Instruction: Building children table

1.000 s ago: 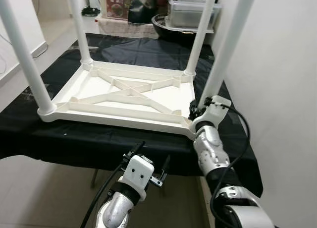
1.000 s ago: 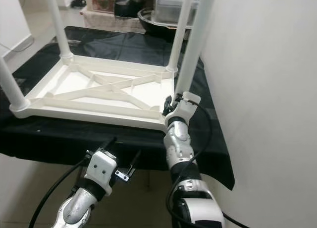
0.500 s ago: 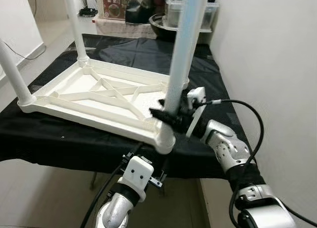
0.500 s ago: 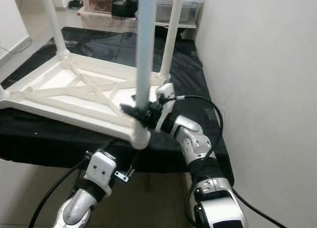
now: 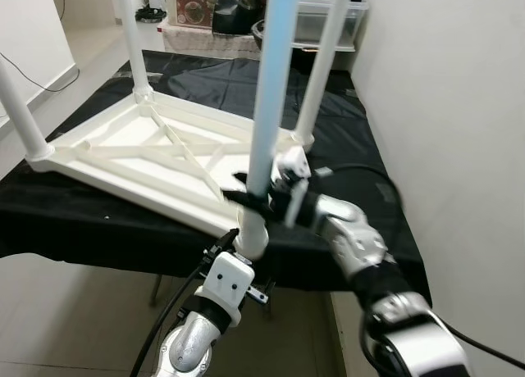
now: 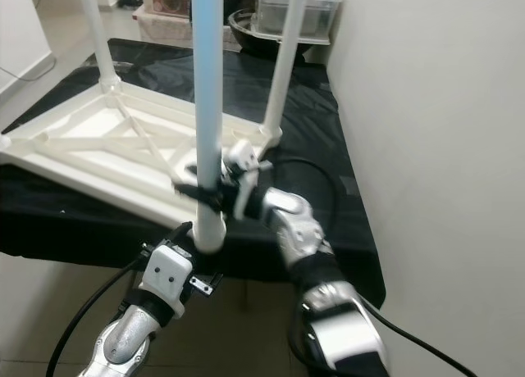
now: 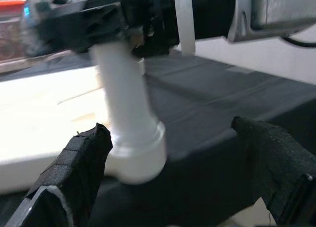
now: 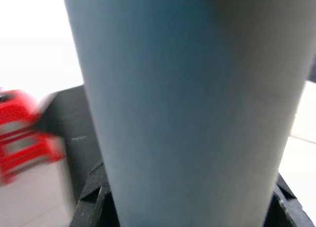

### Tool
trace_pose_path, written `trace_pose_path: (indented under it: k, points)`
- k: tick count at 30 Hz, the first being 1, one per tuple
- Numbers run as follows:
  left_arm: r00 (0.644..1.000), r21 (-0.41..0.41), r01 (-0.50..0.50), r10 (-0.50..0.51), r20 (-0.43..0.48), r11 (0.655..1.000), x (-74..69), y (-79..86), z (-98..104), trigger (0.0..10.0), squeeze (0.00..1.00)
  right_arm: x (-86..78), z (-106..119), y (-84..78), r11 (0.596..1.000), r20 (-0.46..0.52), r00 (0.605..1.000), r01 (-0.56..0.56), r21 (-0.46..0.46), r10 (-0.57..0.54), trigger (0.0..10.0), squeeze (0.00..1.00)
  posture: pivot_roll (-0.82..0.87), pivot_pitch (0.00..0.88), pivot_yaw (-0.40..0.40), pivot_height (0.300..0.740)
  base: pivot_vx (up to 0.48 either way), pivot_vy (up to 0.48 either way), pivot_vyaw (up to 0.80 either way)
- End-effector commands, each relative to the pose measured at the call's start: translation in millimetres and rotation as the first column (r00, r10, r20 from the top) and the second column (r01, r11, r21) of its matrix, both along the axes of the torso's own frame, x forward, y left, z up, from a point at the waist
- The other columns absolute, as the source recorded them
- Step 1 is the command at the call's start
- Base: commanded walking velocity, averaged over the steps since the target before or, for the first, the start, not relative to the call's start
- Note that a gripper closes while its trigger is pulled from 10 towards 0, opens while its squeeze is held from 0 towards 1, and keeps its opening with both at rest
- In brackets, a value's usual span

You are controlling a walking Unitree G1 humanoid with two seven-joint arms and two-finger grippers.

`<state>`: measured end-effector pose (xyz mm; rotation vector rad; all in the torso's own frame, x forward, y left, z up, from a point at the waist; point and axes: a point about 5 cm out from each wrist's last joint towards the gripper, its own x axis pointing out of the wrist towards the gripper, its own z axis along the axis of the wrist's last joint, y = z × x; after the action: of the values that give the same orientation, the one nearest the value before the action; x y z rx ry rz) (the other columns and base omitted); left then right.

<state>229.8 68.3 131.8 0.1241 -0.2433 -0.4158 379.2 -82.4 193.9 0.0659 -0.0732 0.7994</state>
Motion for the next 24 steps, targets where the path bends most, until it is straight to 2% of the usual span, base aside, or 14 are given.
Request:
trace_pose_path:
  k: [1,3,4,5,6,7,10,17,18,19,20,22,23,24]
  points:
    - [1.0,0.013,-0.001,0.002,-0.025,1.0,-0.3,0.7,-5.6,10.0,0.0,12.7,-8.7,-29.4,0.937,-0.09,0.936,0.347,0.051,-0.342,0.0,0.0,0.11,0.082,-0.085,0.74,0.0,0.0,0.0]
    - [1.0,0.014,0.0,0.0,-0.027,1.0,-0.5,0.8,-6.3,10.0,0.0,18.5,-12.4,-63.4,0.718,-0.163,0.715,0.694,0.05,-0.68,0.0,0.0,0.1,0.078,-0.084,0.74,0.0,0.0,0.0]
    - [1.0,0.014,0.0,0.0,-0.027,1.0,-0.5,0.8,-6.3,10.0,0.0,18.5,-12.4,-63.4,0.718,-0.163,0.715,0.694,0.05,-0.68,0.0,0.0,0.1,0.078,-0.084,0.74,0.0,0.0,0.0]
    - [1.0,0.014,0.001,-0.001,-0.027,1.0,-0.5,0.7,-6.3,10.0,0.0,15.8,-15.7,-77.2,0.601,-0.181,0.598,0.798,0.04,-0.781,0.0,0.0,0.11,0.078,-0.084,0.74,0.0,0.0,0.0]
    - [1.0,0.014,0.001,-0.001,-0.027,1.0,-0.5,0.7,-6.3,10.0,0.0,15.8,-15.7,-77.2,0.601,-0.181,0.598,0.798,0.04,-0.781,0.0,0.0,0.11,0.078,-0.084,0.74,0.0,0.0,0.0]
    - [1.0,0.015,0.001,-0.001,-0.028,1.0,-0.7,0.7,-6.6,10.0,0.0,7.5,-22.1,-91.8,0.433,-0.209,0.43,0.901,0.033,-0.879,0.0,0.0,0.11,0.075,-0.087,0.74,0.0,0.0,0.0]
    - [1.0,0.015,0.0,0.0,-0.028,1.0,-0.9,0.8,-7.0,10.0,0.0,-0.3,-28.9,-95.3,0.326,-0.254,0.323,0.945,0.032,-0.912,0.0,0.0,0.1,0.075,-0.086,0.74,0.0,0.0,0.0]
    - [1.0,0.016,0.0,0.0,-0.029,1.0,-0.9,0.8,-7.5,10.0,0.0,-2.2,-34.8,-81.0,0.345,-0.307,0.34,0.938,0.039,-0.889,0.0,0.0,0.1,0.071,-0.086,0.74,0.0,0.0,0.0]
    - [1.0,0.016,0.001,0.0,-0.03,1.0,-0.9,0.7,-7.7,10.0,0.0,-0.3,-36.2,-72.3,0.368,-0.304,0.359,0.929,0.031,-0.882,10.0,0.0,0.11,0.069,-0.087,0.74,0.0,0.0,0.0]
    - [1.0,0.016,0.001,0.0,-0.03,1.0,-0.8,0.7,-7.9,10.0,0.0,2.9,-33.5,-62.6,0.43,-0.293,0.429,0.901,0.063,-0.855,10.0,1.0,0.11,0.068,-0.089,0.74,0.0,0.0,0.0]
    - [1.0,0.015,0.0,0.001,-0.029,1.0,-0.8,0.8,-7.8,10.0,0.0,8.0,-24.1,-52.5,0.51,-0.255,0.525,0.85,0.129,-0.812,10.0,1.0,0.11,0.071,-0.088,0.74,0.0,0.0,0.0]
    - [1.0,0.015,-0.001,0.001,-0.029,1.0,-0.8,0.9,-7.7,10.0,0.0,9.8,-19.1,-50.3,0.533,-0.239,0.556,0.831,0.16,-0.796,10.0,1.0,0.11,0.071,-0.088,0.74,0.0,0.0,0.0]
    - [1.0,0.015,-0.002,0.002,-0.028,1.0,-0.6,1.0,-7.5,10.0,0.0,12.6,-11.3,-48.5,0.576,-0.221,0.612,0.791,0.208,-0.76,10.0,0.42,0.1,0.073,-0.089,0.74,0.0,0.0,0.0]
    - [1.0,0.015,-0.002,0.002,-0.028,1.0,-0.6,1.0,-7.5,10.0,0.0,12.6,-11.3,-48.5,0.576,-0.221,0.612,0.791,0.208,-0.76,10.0,0.42,0.1,0.073,-0.089,0.74,0.0,0.0,0.0]
